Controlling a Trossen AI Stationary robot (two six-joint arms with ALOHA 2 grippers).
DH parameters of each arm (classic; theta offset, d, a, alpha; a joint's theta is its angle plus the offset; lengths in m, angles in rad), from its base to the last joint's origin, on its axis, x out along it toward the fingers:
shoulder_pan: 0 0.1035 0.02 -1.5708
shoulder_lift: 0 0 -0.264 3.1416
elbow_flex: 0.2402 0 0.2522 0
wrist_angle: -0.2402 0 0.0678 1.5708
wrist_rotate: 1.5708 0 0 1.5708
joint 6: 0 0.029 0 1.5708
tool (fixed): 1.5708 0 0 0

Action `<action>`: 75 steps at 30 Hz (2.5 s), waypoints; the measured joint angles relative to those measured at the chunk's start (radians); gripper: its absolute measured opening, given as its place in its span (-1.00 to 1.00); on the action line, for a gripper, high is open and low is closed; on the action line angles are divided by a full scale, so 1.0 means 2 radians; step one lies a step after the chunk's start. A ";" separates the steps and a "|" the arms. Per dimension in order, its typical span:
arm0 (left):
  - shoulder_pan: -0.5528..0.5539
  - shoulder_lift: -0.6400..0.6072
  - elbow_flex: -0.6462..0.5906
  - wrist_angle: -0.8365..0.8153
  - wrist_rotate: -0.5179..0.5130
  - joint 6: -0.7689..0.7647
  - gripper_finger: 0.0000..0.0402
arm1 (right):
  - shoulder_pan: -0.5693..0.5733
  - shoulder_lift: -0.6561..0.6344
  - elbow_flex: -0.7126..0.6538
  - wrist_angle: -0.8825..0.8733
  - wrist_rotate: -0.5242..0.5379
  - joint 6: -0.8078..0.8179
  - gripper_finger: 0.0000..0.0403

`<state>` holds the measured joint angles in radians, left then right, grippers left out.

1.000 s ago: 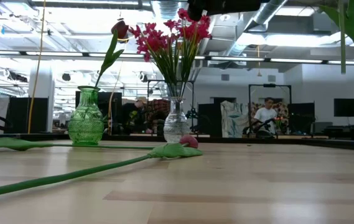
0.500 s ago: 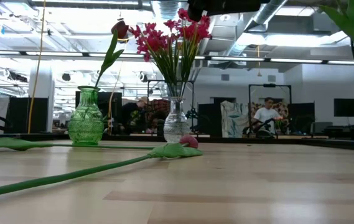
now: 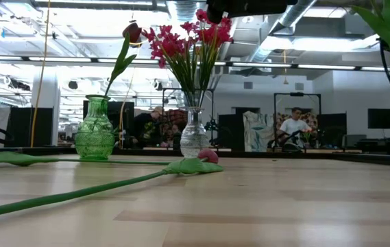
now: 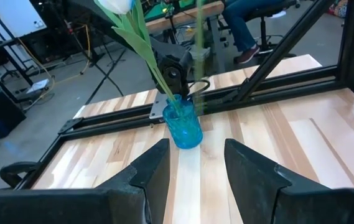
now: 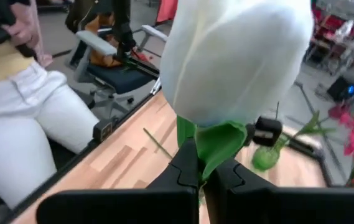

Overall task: Sort flowers into vase by color
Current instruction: Put the white tulip into the blue vase

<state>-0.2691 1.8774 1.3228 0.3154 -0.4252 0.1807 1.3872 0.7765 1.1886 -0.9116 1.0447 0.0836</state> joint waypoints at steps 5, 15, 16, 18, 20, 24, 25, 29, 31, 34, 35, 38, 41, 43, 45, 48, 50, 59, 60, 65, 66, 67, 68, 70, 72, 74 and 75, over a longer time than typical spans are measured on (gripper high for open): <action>0.000 0.000 0.000 -0.013 -0.003 -0.003 -0.30 | -0.004 0.017 0.039 -0.083 -0.029 0.049 -0.87; 0.001 0.000 0.000 -0.018 -0.004 -0.018 -0.30 | -0.035 0.067 0.098 -0.247 -0.109 0.184 -0.87; 0.002 0.000 0.000 -0.018 -0.004 -0.022 -0.30 | -0.036 0.071 0.101 -0.249 -0.112 0.184 -0.87; 0.003 0.000 0.000 -0.018 -0.004 -0.031 -0.30 | -0.037 0.079 0.105 -0.253 -0.120 0.179 -0.87; 0.004 0.000 0.000 -0.018 -0.004 -0.038 -0.30 | -0.037 0.083 0.108 -0.258 -0.121 0.169 -0.87; 0.004 0.000 0.000 -0.017 -0.004 -0.044 -0.30 | -0.037 0.087 0.108 -0.260 -0.120 0.147 -0.87; 0.004 0.000 0.000 -0.017 -0.004 -0.044 -0.30 | -0.037 0.088 0.108 -0.260 -0.120 0.147 -0.87; 0.004 0.000 0.000 -0.017 -0.004 -0.045 -0.30 | -0.037 0.087 0.108 -0.270 -0.120 0.146 -0.87; 0.004 0.000 0.000 -0.017 -0.004 -0.045 -0.30 | -0.037 0.087 0.108 -0.276 -0.119 0.146 -0.87; 0.004 0.000 0.000 -0.017 -0.004 -0.046 -0.30 | -0.037 0.087 0.108 -0.279 -0.119 0.146 -0.87; 0.004 0.000 0.000 -0.017 -0.004 -0.046 -0.30 | -0.037 0.087 0.108 -0.281 -0.119 0.144 -0.87; 0.005 0.000 0.000 -0.017 -0.004 -0.046 -0.30 | -0.037 0.087 0.108 -0.280 -0.118 0.133 -0.86; 0.005 0.000 0.000 -0.017 -0.004 -0.046 -0.30 | -0.037 0.087 0.108 -0.278 -0.117 0.129 -0.87; 0.005 0.000 0.000 -0.017 -0.004 -0.047 -0.30 | -0.037 0.087 0.108 -0.278 -0.117 0.129 -0.87; 0.005 0.000 0.000 -0.017 -0.004 -0.048 -0.30 | -0.037 0.087 0.108 -0.277 -0.117 0.129 -0.87; 0.005 0.000 0.000 -0.017 -0.004 -0.048 -0.30 | -0.037 0.087 0.108 -0.275 -0.117 0.129 -0.87; 0.005 0.000 0.000 -0.017 -0.004 -0.048 -0.30 | -0.037 0.087 0.108 -0.274 -0.116 0.128 -0.87; 0.005 0.000 0.000 -0.017 -0.004 -0.048 -0.30 | -0.037 0.087 0.108 -0.273 -0.116 0.128 -0.87; 0.005 0.000 0.000 -0.017 -0.004 -0.048 -0.30 | -0.037 0.087 0.108 -0.273 -0.116 0.128 -0.87; 0.005 0.000 0.000 -0.017 -0.004 -0.048 -0.30 | -0.037 0.087 0.108 -0.280 -0.116 0.161 -0.87; 0.005 0.000 0.000 -0.017 -0.004 -0.048 -0.30 | -0.037 0.087 0.108 -0.284 -0.116 0.169 -0.87; 0.005 0.000 0.000 -0.017 -0.004 -0.048 -0.30 | -0.037 0.087 0.108 -0.288 -0.116 0.176 -0.87; 0.005 0.000 0.000 -0.017 -0.004 -0.048 -0.30 | -0.037 0.087 0.108 -0.290 -0.116 0.180 -0.87; 0.005 0.000 0.000 -0.017 -0.004 -0.048 -0.30 | -0.037 0.086 0.108 -0.288 -0.116 0.181 -0.87; 0.005 0.000 0.000 -0.017 -0.004 -0.048 -0.30 | -0.037 0.086 0.108 -0.289 -0.116 0.181 -0.87; 0.005 0.000 0.000 -0.017 -0.004 -0.048 -0.30 | -0.037 0.087 0.108 -0.289 -0.116 0.181 -0.87; 0.005 0.000 0.000 -0.017 -0.004 -0.048 -0.30 | -0.037 0.087 0.108 -0.289 -0.116 0.181 -0.87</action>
<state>-0.2600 1.8771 1.3224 0.2813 -0.4335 0.0849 1.3128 0.9497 1.4052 -1.4893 0.8124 0.4448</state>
